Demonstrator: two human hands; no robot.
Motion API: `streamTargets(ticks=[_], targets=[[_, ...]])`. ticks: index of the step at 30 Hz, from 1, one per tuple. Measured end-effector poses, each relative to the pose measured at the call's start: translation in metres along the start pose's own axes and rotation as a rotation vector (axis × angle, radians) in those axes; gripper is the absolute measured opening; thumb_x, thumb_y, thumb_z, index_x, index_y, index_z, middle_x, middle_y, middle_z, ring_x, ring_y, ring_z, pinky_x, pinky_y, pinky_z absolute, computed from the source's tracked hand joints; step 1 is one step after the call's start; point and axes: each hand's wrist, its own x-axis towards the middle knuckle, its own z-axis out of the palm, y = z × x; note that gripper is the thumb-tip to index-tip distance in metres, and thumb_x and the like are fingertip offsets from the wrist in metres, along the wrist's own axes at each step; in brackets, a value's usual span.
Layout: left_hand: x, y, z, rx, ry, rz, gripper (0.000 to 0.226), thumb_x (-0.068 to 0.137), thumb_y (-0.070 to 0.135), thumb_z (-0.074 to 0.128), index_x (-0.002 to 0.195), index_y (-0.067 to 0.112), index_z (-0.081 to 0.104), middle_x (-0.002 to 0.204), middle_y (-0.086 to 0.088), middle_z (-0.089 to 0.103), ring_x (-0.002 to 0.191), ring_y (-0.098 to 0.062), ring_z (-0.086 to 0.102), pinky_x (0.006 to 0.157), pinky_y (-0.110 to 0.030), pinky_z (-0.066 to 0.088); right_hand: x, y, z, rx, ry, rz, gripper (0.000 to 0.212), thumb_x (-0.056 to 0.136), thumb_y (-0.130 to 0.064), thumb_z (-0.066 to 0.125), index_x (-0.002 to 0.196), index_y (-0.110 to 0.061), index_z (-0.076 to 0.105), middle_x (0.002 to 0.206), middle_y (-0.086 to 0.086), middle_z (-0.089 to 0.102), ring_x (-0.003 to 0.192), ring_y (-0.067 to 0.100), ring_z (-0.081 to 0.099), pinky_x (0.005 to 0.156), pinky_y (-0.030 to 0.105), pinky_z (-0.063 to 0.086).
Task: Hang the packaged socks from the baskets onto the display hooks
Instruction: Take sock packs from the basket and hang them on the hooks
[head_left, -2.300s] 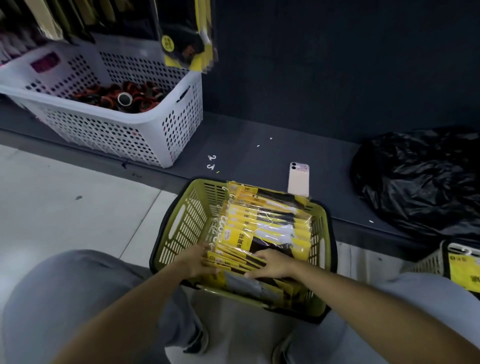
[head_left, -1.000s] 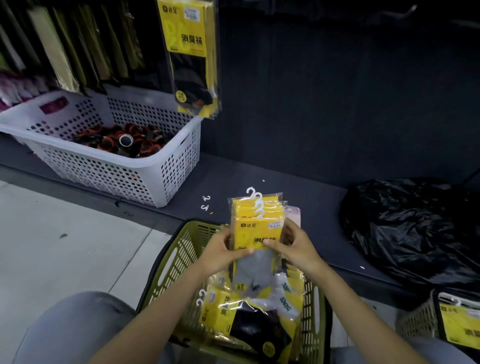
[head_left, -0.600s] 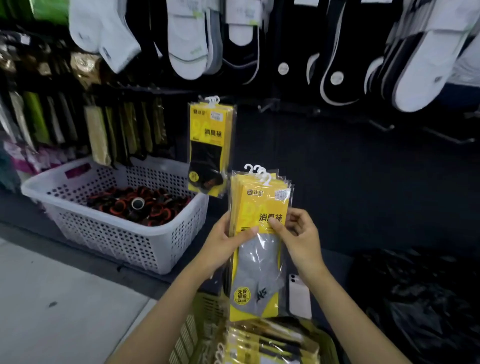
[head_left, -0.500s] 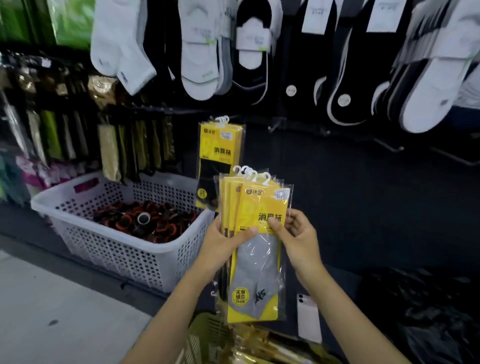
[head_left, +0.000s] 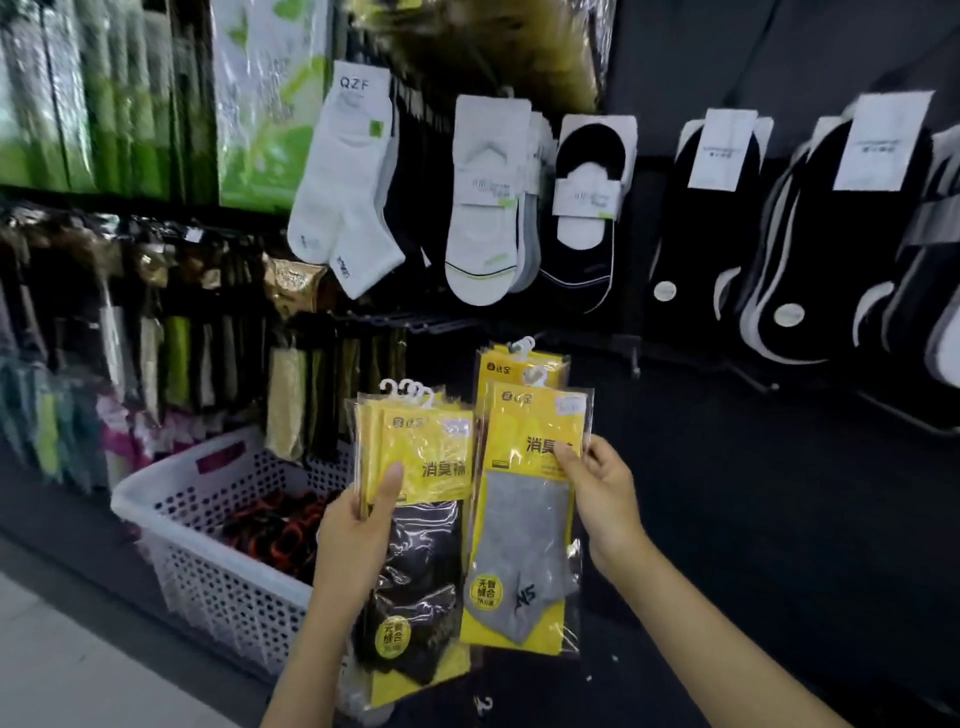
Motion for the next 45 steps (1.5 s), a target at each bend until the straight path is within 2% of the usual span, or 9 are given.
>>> streamTargets(ticks=[4,9,22,25,31,35,38,41,45], targets=[[0.009,-0.009,-0.017,0.028,0.09,-0.018,0.053,0.081,0.062,0.05,0.058,0.019,0.028,0.042,0.008,0.028,0.036,-0.004,0.028,0.046,-0.026,0.025,0.033,-0.005,0.02,-0.059,0.028,-0.03,0.003,0.094,-0.015,0.059,0.095,-0.016,0.061,0.09,0.002,0.074,0.073,0.007,0.071,0.059,0.019,0.056],[0.011,-0.013,-0.024,0.013,0.133,-0.005,0.048,0.083,0.06,0.049,0.053,0.027,0.031,0.036,0.009,0.034,0.032,-0.004,0.032,0.044,-0.028,0.025,0.067,0.007,0.035,-0.171,0.082,-0.013,0.007,0.093,-0.014,0.06,0.087,-0.017,0.06,0.103,0.017,0.07,0.099,0.033,0.066,0.091,0.048,0.053],[0.007,-0.005,-0.013,-0.111,0.091,-0.068,0.045,0.081,0.06,0.05,0.053,0.028,0.036,0.038,0.009,0.032,0.038,-0.003,0.026,0.045,-0.021,0.028,0.107,0.044,0.019,-0.283,0.488,0.232,0.037,0.086,-0.03,0.07,0.112,-0.006,0.06,0.114,0.011,0.064,0.097,0.026,0.059,0.078,0.032,0.046],[0.004,-0.003,-0.008,-0.105,0.05,-0.068,0.046,0.078,0.063,0.049,0.05,0.029,0.036,0.037,0.01,0.031,0.035,-0.002,0.027,0.043,-0.016,0.028,0.081,0.041,0.018,-0.229,0.371,0.188,0.032,0.089,-0.026,0.066,0.112,-0.005,0.058,0.109,0.011,0.065,0.093,0.022,0.061,0.082,0.033,0.052],[-0.004,0.002,0.01,-0.2,-0.023,-0.131,0.045,0.074,0.068,0.051,0.069,0.024,0.059,0.046,0.016,0.052,0.048,0.002,0.051,0.061,-0.022,0.038,-0.001,0.012,0.029,-0.22,-0.268,0.099,0.021,0.084,-0.035,0.066,0.098,-0.019,0.064,0.095,-0.001,0.068,0.08,0.008,0.068,0.062,0.013,0.052],[-0.013,0.017,0.024,-0.274,-0.06,-0.094,0.036,0.068,0.064,0.06,0.09,0.036,0.067,0.085,0.031,0.069,0.082,0.013,0.063,0.069,-0.013,0.043,-0.023,0.006,0.034,-0.177,-0.261,0.082,0.039,0.07,-0.039,0.076,0.101,-0.017,0.065,0.097,0.002,0.073,0.093,0.018,0.07,0.081,0.03,0.056],[-0.018,0.025,0.027,-0.225,-0.055,-0.065,0.021,0.071,0.058,0.065,0.082,0.04,0.06,0.072,0.042,0.062,0.074,0.025,0.056,0.06,-0.003,0.044,-0.027,0.003,0.027,-0.136,-0.239,0.099,0.039,0.067,-0.04,0.077,0.099,-0.02,0.068,0.097,0.003,0.074,0.093,0.018,0.071,0.087,0.035,0.056],[-0.019,0.027,0.024,-0.229,-0.106,-0.056,0.024,0.078,0.063,0.053,0.076,0.042,0.065,0.071,0.027,0.068,0.069,0.011,0.063,0.062,-0.006,0.045,-0.024,0.004,0.02,-0.052,-0.207,0.111,0.037,0.07,-0.033,0.075,0.102,-0.017,0.068,0.103,0.005,0.074,0.098,0.019,0.07,0.092,0.036,0.054],[-0.019,0.026,0.017,-0.161,-0.04,-0.041,0.047,0.078,0.064,0.047,0.057,0.025,0.032,0.045,0.012,0.024,0.041,-0.003,0.025,0.043,-0.01,0.028,-0.012,0.007,0.009,-0.024,-0.081,0.118,0.017,0.092,-0.02,0.061,0.106,-0.012,0.063,0.106,0.011,0.072,0.099,0.024,0.068,0.095,0.04,0.051]])
